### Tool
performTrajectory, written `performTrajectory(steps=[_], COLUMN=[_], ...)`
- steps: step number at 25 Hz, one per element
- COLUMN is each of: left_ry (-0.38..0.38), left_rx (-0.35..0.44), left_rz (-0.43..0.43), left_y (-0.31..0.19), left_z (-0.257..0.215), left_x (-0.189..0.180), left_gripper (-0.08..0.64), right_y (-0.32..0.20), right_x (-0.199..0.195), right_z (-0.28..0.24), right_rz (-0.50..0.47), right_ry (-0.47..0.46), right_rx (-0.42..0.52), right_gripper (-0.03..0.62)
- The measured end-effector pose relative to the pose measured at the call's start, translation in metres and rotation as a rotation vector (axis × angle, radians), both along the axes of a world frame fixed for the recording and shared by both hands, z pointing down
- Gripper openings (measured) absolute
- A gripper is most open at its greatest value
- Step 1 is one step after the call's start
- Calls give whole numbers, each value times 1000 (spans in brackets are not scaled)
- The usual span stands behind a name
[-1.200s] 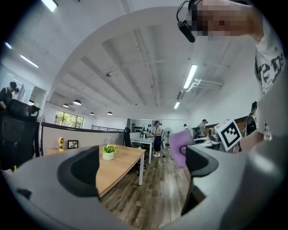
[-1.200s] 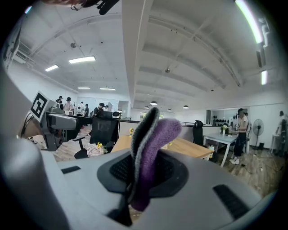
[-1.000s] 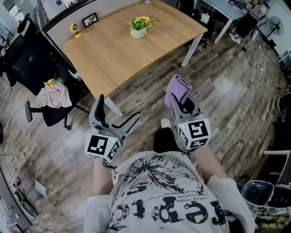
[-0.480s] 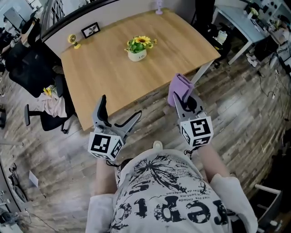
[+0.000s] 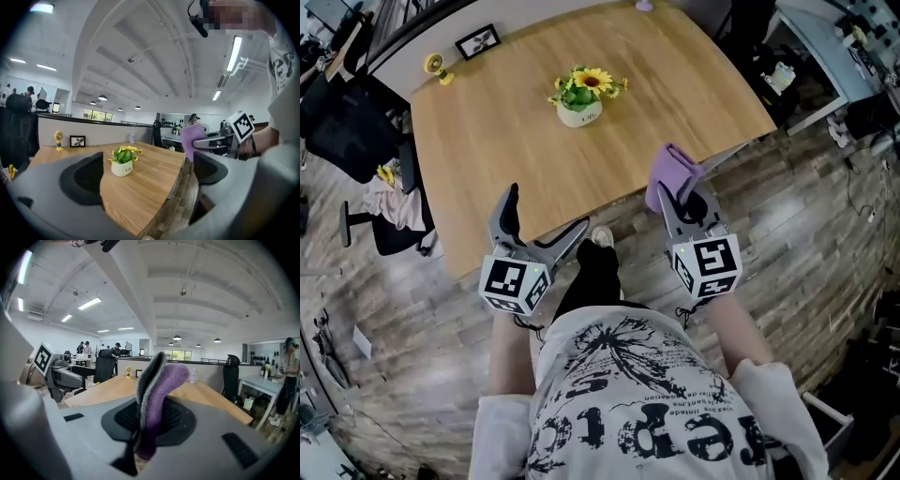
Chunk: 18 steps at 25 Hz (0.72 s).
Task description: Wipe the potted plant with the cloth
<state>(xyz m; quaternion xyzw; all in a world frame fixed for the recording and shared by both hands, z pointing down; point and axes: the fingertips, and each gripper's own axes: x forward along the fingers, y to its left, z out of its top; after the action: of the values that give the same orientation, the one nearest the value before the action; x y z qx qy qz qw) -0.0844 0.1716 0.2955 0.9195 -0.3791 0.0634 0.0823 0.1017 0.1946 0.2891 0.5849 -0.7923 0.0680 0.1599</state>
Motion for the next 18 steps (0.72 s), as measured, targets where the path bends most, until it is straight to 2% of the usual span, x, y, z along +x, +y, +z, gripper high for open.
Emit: performTrajectory(steps=[7, 11, 18], left_ry=[-16, -12, -81], left_rx=[-51, -110, -225], left_rz=[-12, -18, 7], left_y=[-97, -153, -223], left_z=[39, 69, 142], left_x=[25, 38, 61], left_gripper=[589, 589, 589], right_y=[-91, -148, -229], right_x=[22, 32, 54], right_z=[20, 42, 95], right_rz=[-23, -46, -52], right_ry=[16, 42, 68], right_rx=[-43, -96, -197], right_gripper=[66, 66, 66])
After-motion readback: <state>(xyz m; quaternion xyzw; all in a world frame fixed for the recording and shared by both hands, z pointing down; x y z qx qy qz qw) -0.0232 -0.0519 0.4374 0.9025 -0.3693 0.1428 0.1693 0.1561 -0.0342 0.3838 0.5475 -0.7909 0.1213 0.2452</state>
